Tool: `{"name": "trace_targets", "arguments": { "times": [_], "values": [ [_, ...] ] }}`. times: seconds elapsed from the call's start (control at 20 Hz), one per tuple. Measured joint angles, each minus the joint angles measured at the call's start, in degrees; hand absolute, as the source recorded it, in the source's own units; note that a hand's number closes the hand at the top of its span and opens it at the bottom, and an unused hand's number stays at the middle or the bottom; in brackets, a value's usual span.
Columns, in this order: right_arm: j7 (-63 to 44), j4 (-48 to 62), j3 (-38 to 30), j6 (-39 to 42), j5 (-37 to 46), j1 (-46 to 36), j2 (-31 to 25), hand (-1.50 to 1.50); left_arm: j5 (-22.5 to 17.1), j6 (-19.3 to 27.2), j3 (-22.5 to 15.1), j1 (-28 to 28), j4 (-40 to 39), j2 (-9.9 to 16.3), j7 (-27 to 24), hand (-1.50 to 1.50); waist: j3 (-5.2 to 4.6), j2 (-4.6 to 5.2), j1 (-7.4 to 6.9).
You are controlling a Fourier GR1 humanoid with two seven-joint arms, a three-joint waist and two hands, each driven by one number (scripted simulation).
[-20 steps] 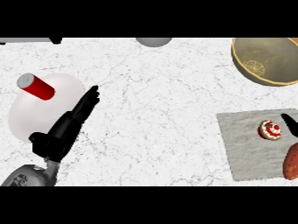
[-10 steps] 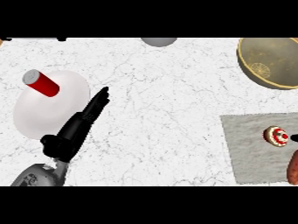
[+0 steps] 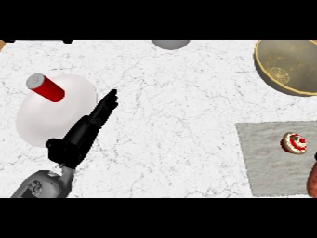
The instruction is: Pick the cupcake from the placemat and place it in the bowl
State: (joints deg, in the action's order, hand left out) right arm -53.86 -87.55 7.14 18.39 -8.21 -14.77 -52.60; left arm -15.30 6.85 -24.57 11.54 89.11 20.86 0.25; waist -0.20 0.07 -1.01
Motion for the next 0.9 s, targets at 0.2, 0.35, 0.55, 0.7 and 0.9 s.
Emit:
{"name": "trace_targets", "arguments": {
  "times": [0.2, 0.35, 0.55, 0.7, 0.9],
  "values": [
    [-3.44, 0.45, 0.96, 1.77, -3.45, -2.90, 1.09, -1.50, 0.51, -0.58, 0.81, -0.96, 0.36, -0.33, 0.07, 0.00, 0.08, -0.05, 0.27],
    [-4.54, 2.63, 2.24, 2.17, -3.64, -5.43, 2.35, -1.50, 0.64, -1.38, 1.65, -0.35, -0.40, -0.99, 0.36, 0.00, 0.12, 0.00, 0.33],
    [-4.98, 3.58, 3.27, 2.57, -2.45, -6.56, 3.81, -1.50, 1.41, -2.06, 2.36, -1.43, 1.49, -1.21, 1.57, 0.00, 0.16, -0.06, 0.50],
    [-5.13, 2.47, 4.59, 2.04, 0.43, -6.17, 5.29, -1.50, 1.74, -2.81, 3.25, -1.88, 1.81, -1.66, 1.76, 0.00, 0.18, -0.09, 0.70],
    [-5.10, 0.61, 5.30, 0.98, 4.68, -5.03, 6.64, -1.50, 3.16, -3.27, 3.90, -1.75, 0.41, -3.10, 1.22, 0.00, 0.16, -0.11, 0.90]
  ]
}}
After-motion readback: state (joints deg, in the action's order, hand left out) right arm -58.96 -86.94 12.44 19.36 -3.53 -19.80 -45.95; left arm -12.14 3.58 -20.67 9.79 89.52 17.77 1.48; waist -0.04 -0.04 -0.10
